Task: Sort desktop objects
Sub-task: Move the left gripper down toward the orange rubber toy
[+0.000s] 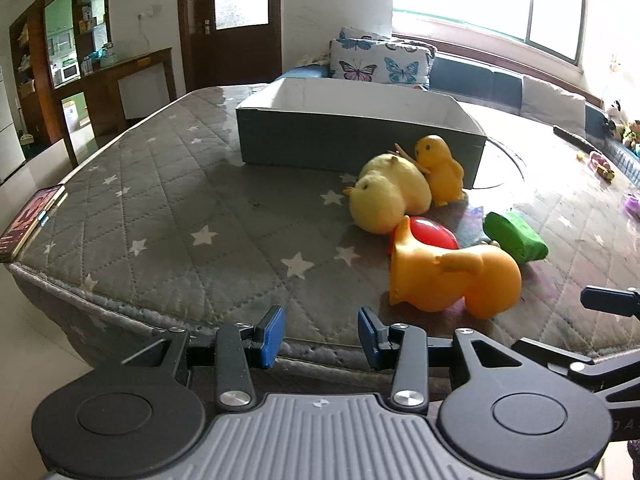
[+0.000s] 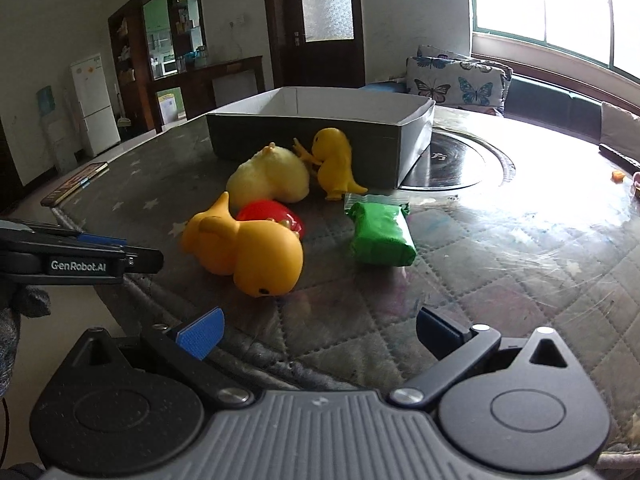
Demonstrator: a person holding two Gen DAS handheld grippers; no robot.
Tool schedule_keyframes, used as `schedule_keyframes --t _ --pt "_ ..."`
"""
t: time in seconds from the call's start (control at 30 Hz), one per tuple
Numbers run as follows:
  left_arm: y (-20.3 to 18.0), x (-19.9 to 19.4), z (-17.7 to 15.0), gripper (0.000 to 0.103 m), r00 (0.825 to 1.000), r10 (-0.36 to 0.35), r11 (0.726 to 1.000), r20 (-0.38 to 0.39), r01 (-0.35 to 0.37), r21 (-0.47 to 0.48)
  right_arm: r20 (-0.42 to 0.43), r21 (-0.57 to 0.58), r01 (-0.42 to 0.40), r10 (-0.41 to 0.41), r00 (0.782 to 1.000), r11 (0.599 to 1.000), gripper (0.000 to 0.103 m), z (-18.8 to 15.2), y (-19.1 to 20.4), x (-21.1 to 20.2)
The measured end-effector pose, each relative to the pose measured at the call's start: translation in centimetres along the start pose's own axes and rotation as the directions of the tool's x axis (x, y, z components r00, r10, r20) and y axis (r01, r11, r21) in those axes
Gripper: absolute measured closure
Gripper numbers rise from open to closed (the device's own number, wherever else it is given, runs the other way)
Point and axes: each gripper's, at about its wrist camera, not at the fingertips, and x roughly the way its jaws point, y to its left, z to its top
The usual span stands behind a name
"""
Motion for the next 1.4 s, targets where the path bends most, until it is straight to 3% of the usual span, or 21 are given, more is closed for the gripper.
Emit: schedule_keyframes --t 0.67,1.4 --pt "-0.8 0.1 -0.1 0.061 0.999 -0.030 0.999 -0.014 0.031 0.036 -0.009 -0.029 -0.045 0.045 0.999 0.999 0.001 -0.1 0.7 0.2" --pt "-0.6 0.2 1.4 0.065 0.993 -0.122 0.992 -0.005 0.122 0.015 0.001 -0.070 -0.101 0.101 0.995 0.992 0.018 2.0 1.6 1.7"
